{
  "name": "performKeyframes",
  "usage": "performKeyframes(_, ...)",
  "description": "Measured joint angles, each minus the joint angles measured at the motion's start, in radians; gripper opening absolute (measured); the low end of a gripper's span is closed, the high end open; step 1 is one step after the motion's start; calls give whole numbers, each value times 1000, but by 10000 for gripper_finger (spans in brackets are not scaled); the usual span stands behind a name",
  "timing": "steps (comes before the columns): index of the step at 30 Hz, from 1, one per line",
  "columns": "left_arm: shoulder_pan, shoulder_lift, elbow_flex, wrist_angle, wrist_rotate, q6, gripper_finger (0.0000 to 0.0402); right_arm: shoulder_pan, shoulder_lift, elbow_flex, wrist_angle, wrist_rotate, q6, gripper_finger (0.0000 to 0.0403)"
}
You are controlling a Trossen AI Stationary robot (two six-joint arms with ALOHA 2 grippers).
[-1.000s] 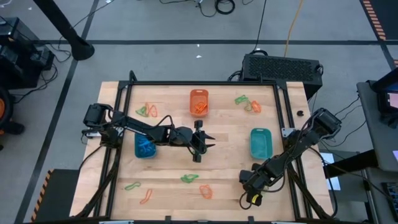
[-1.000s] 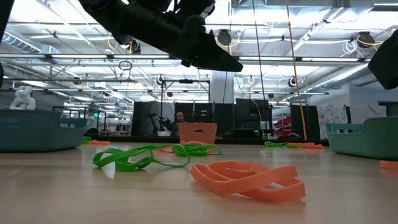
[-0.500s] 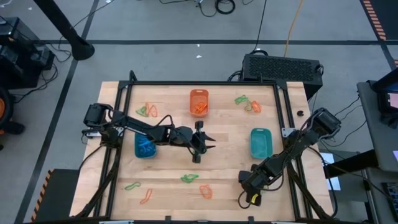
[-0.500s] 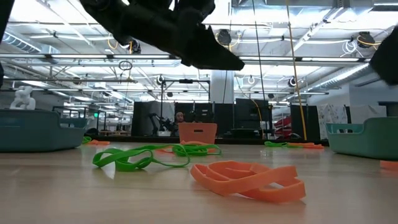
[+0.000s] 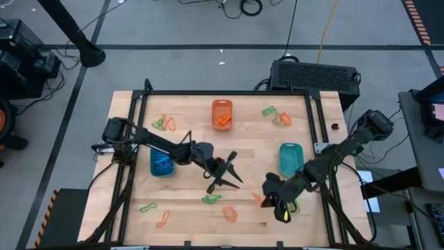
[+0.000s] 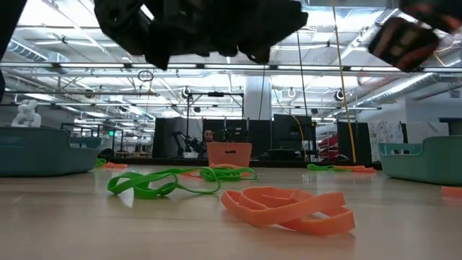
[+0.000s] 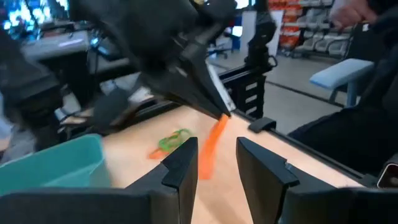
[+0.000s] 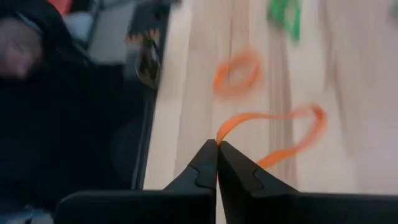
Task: Sort rubber bands into baskets
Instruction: Put the orange rubber band into the orange bin
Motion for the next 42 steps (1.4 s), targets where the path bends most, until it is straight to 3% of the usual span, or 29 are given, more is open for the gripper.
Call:
performKeyframes(7,-17,125,30,176,-9,0,118,-87,-15,0,97,-14,-146,0)
performKeyframes(27,-16,155,66,126,-12,0,118,-217,-15,0,86,-40,-258,0)
performKeyframes(36,-17,155,66,103,-159,0,118,-223,-16,0,96,-40,-262,0)
performKeyframes(42,-17,155,66,103,-161,1,118,-223,-16,1,112,-34,-278,0)
